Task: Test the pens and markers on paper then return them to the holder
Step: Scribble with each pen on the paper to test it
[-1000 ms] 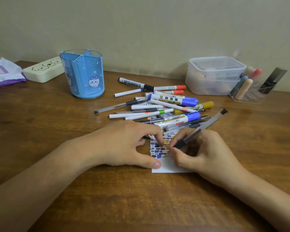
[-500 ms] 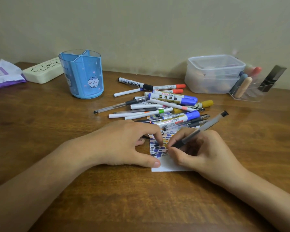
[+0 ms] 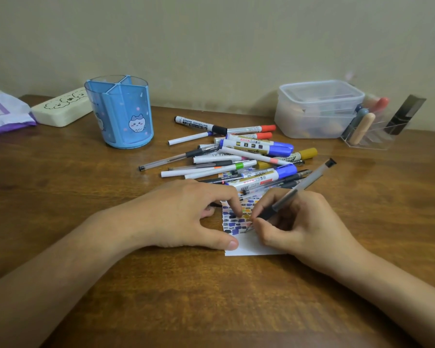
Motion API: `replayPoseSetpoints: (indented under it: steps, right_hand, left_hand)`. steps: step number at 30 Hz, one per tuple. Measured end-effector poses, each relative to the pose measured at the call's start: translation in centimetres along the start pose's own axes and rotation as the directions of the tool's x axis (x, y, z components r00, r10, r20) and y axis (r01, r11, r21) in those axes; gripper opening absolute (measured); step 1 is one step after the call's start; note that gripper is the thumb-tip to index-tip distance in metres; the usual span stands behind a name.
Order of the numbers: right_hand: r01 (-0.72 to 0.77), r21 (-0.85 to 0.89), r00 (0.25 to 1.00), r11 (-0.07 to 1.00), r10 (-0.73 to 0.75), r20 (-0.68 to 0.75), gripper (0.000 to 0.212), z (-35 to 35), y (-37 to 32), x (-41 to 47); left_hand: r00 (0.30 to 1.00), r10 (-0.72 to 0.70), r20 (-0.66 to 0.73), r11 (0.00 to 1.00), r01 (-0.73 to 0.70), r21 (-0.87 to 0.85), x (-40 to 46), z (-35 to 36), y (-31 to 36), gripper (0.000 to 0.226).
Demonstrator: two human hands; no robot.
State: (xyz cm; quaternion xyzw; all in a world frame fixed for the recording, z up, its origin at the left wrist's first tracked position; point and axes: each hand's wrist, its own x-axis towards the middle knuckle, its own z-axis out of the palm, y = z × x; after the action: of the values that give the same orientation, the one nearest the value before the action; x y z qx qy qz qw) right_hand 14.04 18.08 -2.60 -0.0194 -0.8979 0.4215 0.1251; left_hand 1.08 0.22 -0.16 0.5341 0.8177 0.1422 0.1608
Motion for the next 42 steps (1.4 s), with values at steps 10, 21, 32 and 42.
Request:
replayPoseSetpoints:
  steps: [10, 21, 32, 42]
  right_hand:
    - [-0.004, 0.002, 1.000, 1.000, 0.004, 0.000, 0.015, -0.02, -0.02, -0.09]
    - [0.007, 0.009, 1.000, 1.000, -0.007, 0.012, 0.013, -0.02, -0.25, -0.20]
    - [-0.004, -0.008, 1.000, 1.000, 0.004, 0.004, 0.011, -0.02, -0.25, -0.09]
    - [-0.021, -0.010, 1.000, 1.000, 0.021, -0.006, 0.010, -0.06, -0.14, -0.02]
  left_hand:
    - [1.000, 0.000, -0.020, 1.000, 0.000, 0.000, 0.00, 0.10, -0.12, 0.040]
    - [1.000, -0.007, 0.012, 1.000, 0.007, 0.006, -0.09, -0.06, 0.13, 0.039]
    - [1.000, -0.011, 0.014, 1.000, 0.011, 0.002, -0.09, -0.08, 0.16, 0.039]
    - [1.000, -0.006, 0.005, 1.000, 0.006, -0.002, -0.11, -0.05, 0.20, 0.038]
